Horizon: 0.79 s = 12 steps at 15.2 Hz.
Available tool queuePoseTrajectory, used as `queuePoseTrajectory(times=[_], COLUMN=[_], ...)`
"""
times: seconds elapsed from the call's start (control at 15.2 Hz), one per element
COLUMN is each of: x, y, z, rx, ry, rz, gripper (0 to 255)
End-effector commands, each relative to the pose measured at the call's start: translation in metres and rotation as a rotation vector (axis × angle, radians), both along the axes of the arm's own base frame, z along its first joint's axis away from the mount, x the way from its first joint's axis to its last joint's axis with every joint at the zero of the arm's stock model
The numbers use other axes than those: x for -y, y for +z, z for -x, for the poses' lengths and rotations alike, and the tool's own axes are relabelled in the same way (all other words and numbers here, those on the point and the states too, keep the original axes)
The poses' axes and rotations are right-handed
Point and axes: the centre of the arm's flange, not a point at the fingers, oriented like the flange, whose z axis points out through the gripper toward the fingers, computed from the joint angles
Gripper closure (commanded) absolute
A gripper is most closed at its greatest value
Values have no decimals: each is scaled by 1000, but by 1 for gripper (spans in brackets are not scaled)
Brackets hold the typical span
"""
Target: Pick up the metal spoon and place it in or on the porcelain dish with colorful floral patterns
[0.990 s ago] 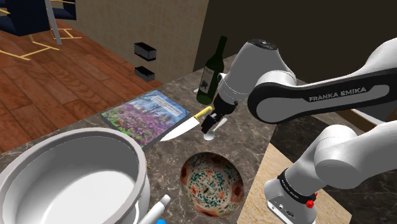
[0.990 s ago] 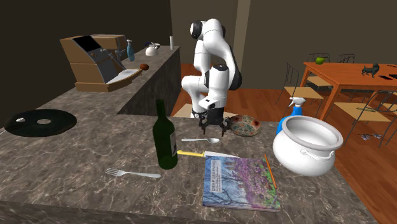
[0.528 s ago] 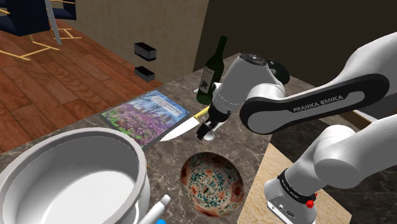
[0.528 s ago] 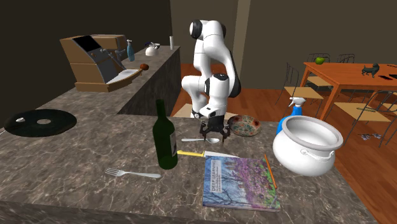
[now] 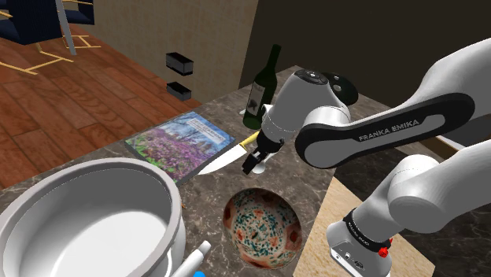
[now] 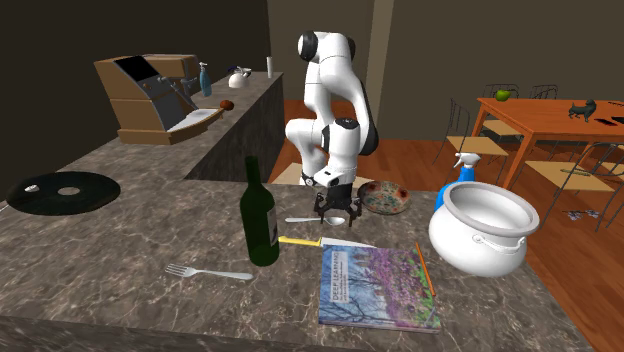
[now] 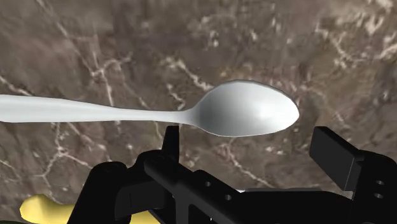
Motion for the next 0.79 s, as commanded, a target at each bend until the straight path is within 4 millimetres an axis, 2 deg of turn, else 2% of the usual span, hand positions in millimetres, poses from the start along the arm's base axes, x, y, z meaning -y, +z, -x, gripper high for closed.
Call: queuePoseTrajectory(times=[0.0,0.59,0.73], x=[0,0,0], y=[0,0,11], z=[0,0,0], rx=[0,0,0], ry=[0,0,0], rz=[0,0,0], gripper=[255,255,255])
